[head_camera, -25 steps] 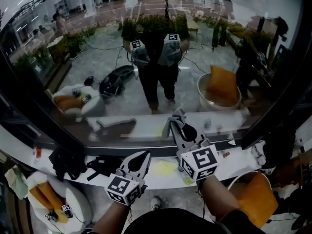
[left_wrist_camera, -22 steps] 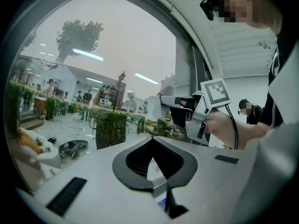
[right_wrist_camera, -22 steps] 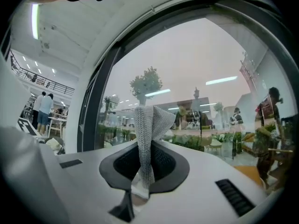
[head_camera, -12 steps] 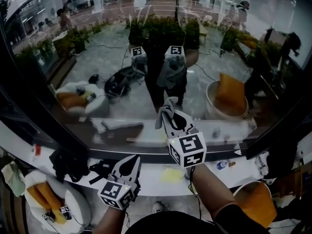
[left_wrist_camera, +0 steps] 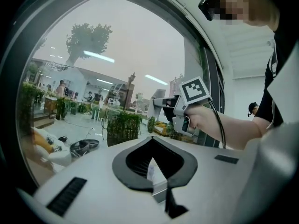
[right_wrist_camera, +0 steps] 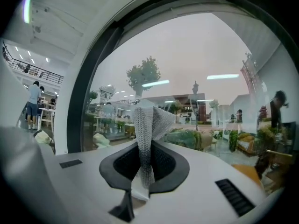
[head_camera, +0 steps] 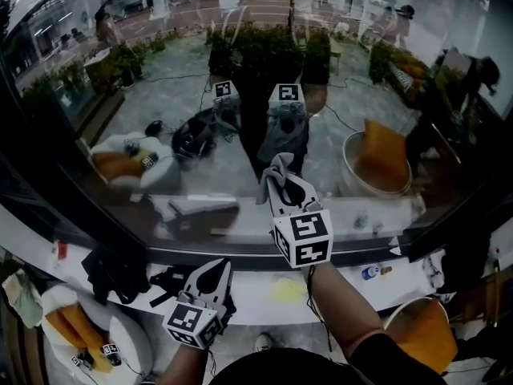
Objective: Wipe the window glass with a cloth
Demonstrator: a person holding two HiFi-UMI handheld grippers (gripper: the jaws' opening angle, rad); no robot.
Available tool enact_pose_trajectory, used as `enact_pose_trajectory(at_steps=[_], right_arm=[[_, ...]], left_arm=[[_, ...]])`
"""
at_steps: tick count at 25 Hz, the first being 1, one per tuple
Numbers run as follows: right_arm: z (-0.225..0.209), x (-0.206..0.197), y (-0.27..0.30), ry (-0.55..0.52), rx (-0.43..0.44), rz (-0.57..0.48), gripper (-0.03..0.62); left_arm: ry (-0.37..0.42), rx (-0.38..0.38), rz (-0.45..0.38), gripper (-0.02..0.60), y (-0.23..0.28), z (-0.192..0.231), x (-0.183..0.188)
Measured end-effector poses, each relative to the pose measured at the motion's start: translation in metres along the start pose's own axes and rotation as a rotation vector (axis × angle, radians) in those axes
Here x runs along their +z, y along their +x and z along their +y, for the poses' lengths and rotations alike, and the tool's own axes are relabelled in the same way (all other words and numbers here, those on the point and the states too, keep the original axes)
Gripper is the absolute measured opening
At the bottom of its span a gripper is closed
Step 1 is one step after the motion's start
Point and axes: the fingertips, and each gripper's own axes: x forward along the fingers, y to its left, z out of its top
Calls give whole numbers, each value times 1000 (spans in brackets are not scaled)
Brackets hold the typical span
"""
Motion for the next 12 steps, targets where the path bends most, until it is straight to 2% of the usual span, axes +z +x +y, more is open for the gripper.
enact_pose_trajectory(at_steps=[7,12], right_arm=[[-1,-5,9,1,-30,21,51],[-3,-7,17,10,-56,32,52]], left_arm=[[-34,10,-6,6,-3,8,3],[-14,-13,-10,6,-6,11,-1]])
